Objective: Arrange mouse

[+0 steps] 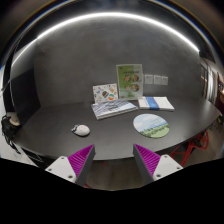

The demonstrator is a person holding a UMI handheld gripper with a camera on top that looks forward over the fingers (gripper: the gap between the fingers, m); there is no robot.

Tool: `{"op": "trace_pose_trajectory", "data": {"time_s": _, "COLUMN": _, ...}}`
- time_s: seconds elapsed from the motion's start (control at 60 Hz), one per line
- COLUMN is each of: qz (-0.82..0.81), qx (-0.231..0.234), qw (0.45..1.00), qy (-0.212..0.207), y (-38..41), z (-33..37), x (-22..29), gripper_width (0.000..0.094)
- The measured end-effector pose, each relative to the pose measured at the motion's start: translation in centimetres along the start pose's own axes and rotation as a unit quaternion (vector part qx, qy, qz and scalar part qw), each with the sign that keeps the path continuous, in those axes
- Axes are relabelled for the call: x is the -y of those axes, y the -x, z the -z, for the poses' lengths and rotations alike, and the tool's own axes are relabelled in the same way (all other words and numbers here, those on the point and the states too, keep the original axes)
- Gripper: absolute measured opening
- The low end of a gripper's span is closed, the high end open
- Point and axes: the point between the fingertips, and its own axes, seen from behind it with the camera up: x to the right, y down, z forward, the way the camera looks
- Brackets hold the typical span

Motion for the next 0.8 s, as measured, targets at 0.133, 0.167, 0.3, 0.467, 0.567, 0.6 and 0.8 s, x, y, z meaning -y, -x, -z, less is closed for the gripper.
{"op": "trace_pose_trajectory", "data": {"time_s": 0.133, "qz": 0.007, "qx": 0.011, "qw": 1.000, "qy": 0.007, "y": -1.8, "z": -1.5, "x": 0.0, "gripper_width": 0.0813}}
{"op": "trace_pose_trajectory", "data": {"time_s": 0.167, "qz": 0.010, "qx": 0.013, "qw": 1.000, "qy": 0.009, "y": -2.5, "z": -2.1, "x": 0.2, "gripper_width": 0.0813}}
{"op": "trace_pose_trajectory", "data": {"time_s": 0.3, "qz": 0.024, "qx": 0.044, "qw": 0.999, "qy": 0.008, "y": -2.6, "z": -4.2, "x": 0.5, "gripper_width": 0.0813}}
{"op": "trace_pose_trajectory", "data": {"time_s": 0.467, "qz": 0.071, "qx": 0.071, "qw": 0.995, "qy": 0.029, "y": -0.6, "z": -8.2, "x": -1.3, "gripper_width": 0.0825}}
{"op": "trace_pose_trajectory", "data": {"time_s": 0.567, "qz": 0.085, "qx": 0.096, "qw": 0.991, "qy": 0.035, "y": 2.6, "z": -11.1, "x": -2.2, "gripper_width": 0.0826}}
{"op": "trace_pose_trajectory", "data": {"time_s": 0.6, "qz": 0.085, "qx": 0.113, "qw": 0.989, "qy": 0.033, "y": 4.3, "z": -11.9, "x": -2.4, "gripper_width": 0.0827}}
{"op": "trace_pose_trajectory", "data": {"time_s": 0.8, "qz": 0.123, "qx": 0.184, "qw": 0.974, "qy": 0.053, "y": 13.2, "z": -16.7, "x": -4.7, "gripper_width": 0.0824}}
